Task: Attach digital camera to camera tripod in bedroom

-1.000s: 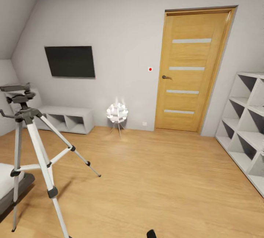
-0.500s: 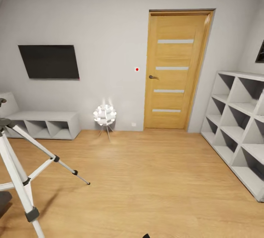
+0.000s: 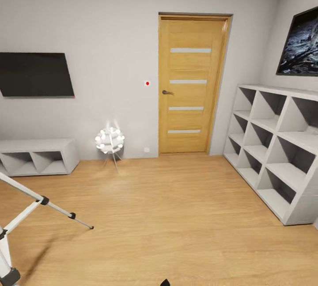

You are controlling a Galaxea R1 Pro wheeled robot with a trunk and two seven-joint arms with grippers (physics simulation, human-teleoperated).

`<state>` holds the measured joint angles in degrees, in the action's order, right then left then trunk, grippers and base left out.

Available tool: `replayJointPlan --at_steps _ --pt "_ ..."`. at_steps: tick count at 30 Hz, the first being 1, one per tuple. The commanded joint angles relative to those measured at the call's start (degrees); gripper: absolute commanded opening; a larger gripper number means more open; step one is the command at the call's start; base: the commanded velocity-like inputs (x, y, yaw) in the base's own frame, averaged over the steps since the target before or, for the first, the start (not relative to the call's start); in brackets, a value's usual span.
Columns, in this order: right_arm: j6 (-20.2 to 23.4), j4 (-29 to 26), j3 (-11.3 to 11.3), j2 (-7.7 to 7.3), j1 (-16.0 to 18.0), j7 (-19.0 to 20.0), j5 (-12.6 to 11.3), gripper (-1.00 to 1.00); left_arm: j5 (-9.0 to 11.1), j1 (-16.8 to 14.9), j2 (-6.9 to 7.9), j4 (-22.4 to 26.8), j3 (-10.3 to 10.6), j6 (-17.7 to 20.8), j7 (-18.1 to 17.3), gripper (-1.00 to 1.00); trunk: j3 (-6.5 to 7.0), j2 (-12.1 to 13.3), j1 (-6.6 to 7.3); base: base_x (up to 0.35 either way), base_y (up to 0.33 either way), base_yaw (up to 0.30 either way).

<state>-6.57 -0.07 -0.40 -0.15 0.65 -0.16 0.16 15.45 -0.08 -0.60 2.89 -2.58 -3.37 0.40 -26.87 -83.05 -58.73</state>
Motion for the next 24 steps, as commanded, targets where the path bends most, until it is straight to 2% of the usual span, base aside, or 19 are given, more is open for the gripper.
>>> replayJointPlan --at_steps 1,24 --pt "-0.2 0.07 -0.04 -0.01 0.05 -0.02 0.02 1.0 0.11 -0.01 -0.02 0.01 -0.23 -0.15 0.04 1.0 -0.06 -0.03 0.0 0.0 0.0 -0.25" --pt "0.13 0.07 -0.04 -0.03 0.05 0.07 0.02 1.0 0.75 -0.01 0.04 0.09 -0.82 -0.16 0.1 1.0 -0.06 -0.03 0.0 0.0 0.0 -0.25"
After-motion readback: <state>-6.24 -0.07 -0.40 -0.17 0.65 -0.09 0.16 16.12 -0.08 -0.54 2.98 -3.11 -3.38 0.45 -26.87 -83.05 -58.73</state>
